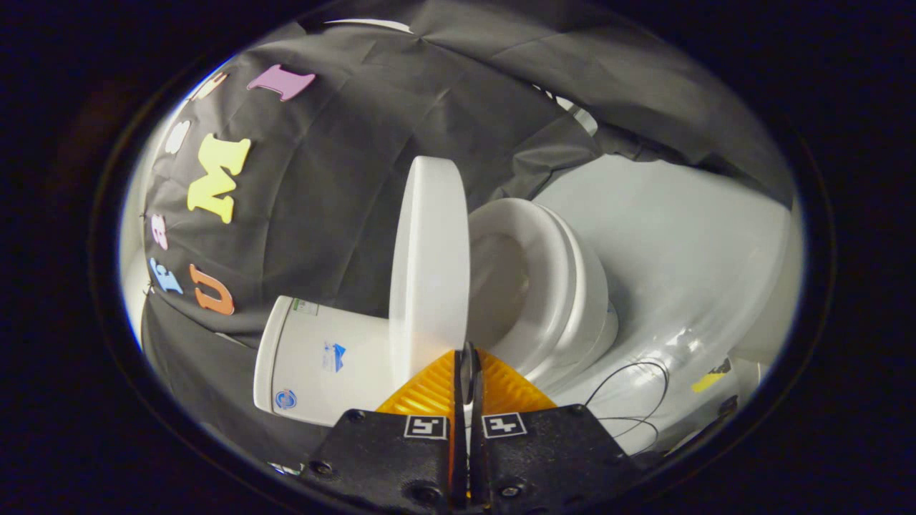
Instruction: Open the toilet lid.
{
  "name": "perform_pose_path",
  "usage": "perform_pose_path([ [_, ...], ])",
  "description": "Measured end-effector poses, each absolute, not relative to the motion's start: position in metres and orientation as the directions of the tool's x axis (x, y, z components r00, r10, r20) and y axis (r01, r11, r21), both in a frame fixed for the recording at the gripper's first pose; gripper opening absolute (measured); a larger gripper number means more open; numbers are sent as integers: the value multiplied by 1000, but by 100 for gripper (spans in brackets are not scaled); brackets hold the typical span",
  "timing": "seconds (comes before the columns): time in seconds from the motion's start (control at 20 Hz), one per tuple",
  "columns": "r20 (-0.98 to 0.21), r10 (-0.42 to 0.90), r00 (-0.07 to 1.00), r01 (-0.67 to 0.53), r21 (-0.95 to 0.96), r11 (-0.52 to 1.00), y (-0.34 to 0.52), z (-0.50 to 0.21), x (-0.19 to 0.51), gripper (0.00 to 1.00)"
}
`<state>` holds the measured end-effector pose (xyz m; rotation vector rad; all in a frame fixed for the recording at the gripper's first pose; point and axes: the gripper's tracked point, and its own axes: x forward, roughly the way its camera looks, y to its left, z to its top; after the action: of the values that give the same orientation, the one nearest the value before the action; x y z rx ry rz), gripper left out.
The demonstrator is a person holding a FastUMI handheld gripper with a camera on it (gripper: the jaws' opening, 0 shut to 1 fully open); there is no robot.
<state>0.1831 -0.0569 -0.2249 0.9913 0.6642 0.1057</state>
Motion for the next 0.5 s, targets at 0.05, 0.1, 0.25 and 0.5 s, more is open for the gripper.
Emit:
perform_pose_path([
  [0.05, -468, 370, 802, 208, 801, 562, -56, -221, 183, 5],
  [0.1, -468, 366, 805, 205, 797, 568, -55, -216, 183, 5],
  [0.25, -472, 335, 816, 192, 767, 613, -47, -203, 184, 5],
  [0.5, -464, 298, 834, 138, 699, 702, -34, -177, 184, 5],
])
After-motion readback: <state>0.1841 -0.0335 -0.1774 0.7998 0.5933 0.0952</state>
